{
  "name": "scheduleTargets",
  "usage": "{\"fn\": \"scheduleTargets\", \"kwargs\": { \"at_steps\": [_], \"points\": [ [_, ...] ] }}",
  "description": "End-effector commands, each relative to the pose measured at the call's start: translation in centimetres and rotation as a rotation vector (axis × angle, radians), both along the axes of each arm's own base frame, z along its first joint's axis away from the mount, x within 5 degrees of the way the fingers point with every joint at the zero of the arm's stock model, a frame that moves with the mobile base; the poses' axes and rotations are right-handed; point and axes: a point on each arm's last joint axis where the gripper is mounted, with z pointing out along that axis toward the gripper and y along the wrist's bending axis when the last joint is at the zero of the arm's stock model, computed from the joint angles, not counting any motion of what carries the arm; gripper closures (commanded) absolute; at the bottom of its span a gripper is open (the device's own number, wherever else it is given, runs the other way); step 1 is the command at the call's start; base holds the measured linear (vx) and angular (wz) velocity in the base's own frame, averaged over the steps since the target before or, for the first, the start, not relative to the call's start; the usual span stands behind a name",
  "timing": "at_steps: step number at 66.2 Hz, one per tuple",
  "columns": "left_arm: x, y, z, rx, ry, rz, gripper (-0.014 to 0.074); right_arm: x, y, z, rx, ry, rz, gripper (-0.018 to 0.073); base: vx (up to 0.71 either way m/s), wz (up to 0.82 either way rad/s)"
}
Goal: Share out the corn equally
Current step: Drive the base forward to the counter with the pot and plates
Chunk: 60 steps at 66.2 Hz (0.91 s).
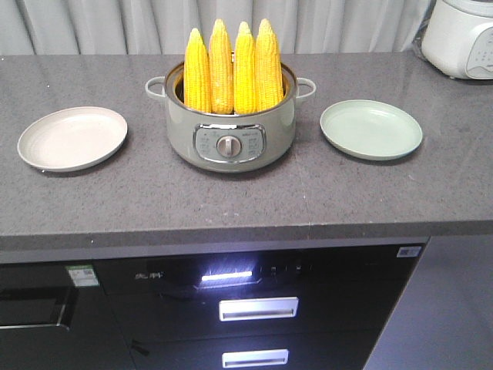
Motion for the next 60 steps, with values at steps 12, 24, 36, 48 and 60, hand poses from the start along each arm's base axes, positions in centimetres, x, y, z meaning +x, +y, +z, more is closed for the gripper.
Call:
{"fn": "scheduleTargets", "kwargs": {
  "at_steps": [12, 24, 36, 48, 60],
  "points": [
    [-0.08, -0.08, 0.32, -0.028, -0.080, -0.010, 0.0603, -0.07, -0.04, 0.38, -0.002, -0.067, -0.007, 0.0570, 0.20, -0.02],
    [-0.08, -0.08, 0.32, -0.028, -0.080, -0.010, 0.0603, -0.07, -0.04, 0.38, -0.002, -0.067, -0.007, 0.0570, 0.19, -0.02],
    [-0.08, -0.08, 0.32, -0.028, -0.080, -0.010, 0.0603, -0.07, -0.04, 0.38, -0.002, -0.067, -0.007, 0.0570, 0.17, -0.02],
    [-0.08, -0.08, 0.32, -0.028, -0.080, -0.010, 0.0603, -0.07, -0.04, 0.38, -0.002, -0.067, -0.007, 0.0570, 0.15, -0.03],
    [-0.08, -0.08, 0.32, -0.028, -0.080, -0.010, 0.0603, -0.07, -0.04, 0.38, -0.002, -0.067, -0.007, 0.0570, 0.12, -0.01]
  ]
}}
